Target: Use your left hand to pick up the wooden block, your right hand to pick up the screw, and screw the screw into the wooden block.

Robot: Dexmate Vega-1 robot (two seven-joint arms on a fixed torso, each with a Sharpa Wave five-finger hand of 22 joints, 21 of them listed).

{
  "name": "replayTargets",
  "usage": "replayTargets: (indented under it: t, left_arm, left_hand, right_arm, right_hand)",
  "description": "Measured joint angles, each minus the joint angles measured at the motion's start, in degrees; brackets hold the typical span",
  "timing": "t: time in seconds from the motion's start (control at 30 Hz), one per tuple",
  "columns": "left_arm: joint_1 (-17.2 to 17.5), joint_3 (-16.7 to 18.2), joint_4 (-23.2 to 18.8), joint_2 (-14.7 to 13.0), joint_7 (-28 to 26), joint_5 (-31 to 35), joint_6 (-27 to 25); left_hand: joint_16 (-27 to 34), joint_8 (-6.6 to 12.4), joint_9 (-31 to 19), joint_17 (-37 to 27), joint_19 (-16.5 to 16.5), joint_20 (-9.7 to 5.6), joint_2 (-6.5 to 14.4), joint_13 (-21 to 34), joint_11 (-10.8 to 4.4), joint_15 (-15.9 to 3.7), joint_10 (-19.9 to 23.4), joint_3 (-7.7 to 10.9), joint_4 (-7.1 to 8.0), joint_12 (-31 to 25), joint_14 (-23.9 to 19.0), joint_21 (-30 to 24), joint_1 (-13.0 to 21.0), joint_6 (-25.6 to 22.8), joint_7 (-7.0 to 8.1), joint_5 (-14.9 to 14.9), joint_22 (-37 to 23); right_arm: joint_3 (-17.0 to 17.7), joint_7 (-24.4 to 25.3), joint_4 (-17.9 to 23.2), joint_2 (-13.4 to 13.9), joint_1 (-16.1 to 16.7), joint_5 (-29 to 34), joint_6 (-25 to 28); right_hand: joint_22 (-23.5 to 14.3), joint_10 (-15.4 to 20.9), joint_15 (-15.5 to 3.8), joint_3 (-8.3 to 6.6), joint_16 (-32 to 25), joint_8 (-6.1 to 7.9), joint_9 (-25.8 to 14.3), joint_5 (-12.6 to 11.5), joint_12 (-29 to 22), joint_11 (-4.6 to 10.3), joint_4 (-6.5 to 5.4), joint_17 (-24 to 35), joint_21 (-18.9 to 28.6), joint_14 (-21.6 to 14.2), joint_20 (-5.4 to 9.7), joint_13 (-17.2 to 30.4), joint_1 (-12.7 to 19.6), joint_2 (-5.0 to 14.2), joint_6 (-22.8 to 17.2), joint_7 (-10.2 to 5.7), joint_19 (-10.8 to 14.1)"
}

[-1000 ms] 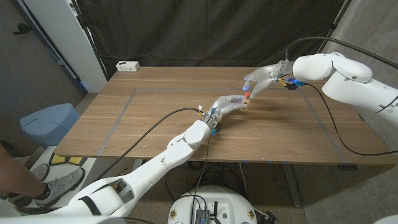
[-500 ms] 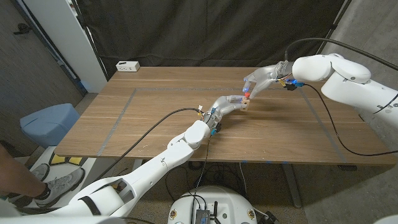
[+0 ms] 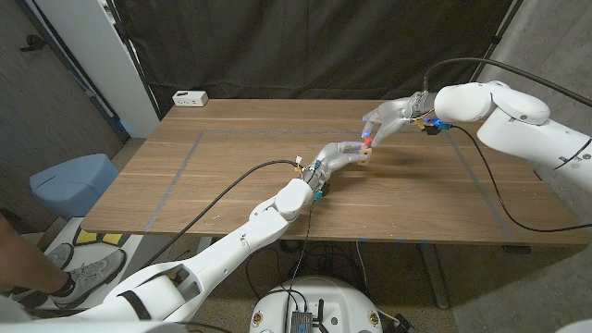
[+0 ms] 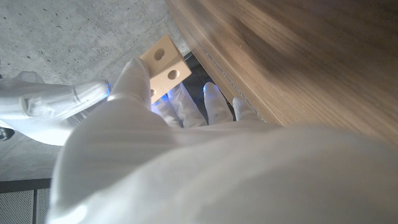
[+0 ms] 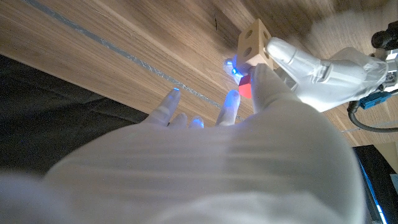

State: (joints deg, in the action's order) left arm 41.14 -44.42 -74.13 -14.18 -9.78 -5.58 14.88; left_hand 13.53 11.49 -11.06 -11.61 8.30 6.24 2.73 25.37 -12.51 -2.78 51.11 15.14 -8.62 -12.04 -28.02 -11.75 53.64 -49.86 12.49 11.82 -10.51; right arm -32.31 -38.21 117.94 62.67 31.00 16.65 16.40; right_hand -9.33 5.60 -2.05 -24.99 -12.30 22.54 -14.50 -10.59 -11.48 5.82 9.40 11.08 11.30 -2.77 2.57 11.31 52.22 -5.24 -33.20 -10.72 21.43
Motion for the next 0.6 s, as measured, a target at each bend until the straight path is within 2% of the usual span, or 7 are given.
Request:
replayTargets:
  t: [0.2,0.6]
  left_arm:
    - [-0.15,-0.07,0.14,0.08,0.17,-0.09,-0.15]
    - [-0.32,-0.24,0.44,0.21,0.45,-0.21,-0.17]
  left_hand:
    - [0.00,0.00,-0.01,0.00,0.00,0.00,0.00,-0.01,0.00,0.00,0.00,0.00,0.00,0.10,0.00,0.00,0.00,0.00,0.00,0.00,0.00]
    - [0.00,0.00,-0.01,0.00,0.00,0.00,0.00,-0.01,0.00,0.00,0.00,0.00,0.00,0.11,0.00,0.00,0.00,0.00,0.00,-0.01,0.00]
  right_arm:
    - [-0.01,0.44,-0.31,-0.10,0.13,0.02,-0.35]
    - [0.13,1.06,-0.52,-0.09,0.66,-0.04,-0.47]
  right_hand:
    - [0.00,0.57,0.00,-0.24,0.00,0.74,-0.26,0.00,0.00,0.23,0.24,0.00,0.00,0.00,-0.21,0.00,-0.02,-0.02,-0.89,-0.13,0.40]
    - [-0.01,0.99,-0.01,-0.48,-0.22,1.84,-0.73,0.22,0.00,0.65,0.00,-0.01,0.00,-0.83,-0.12,0.00,0.38,0.39,-2.32,0.06,1.11]
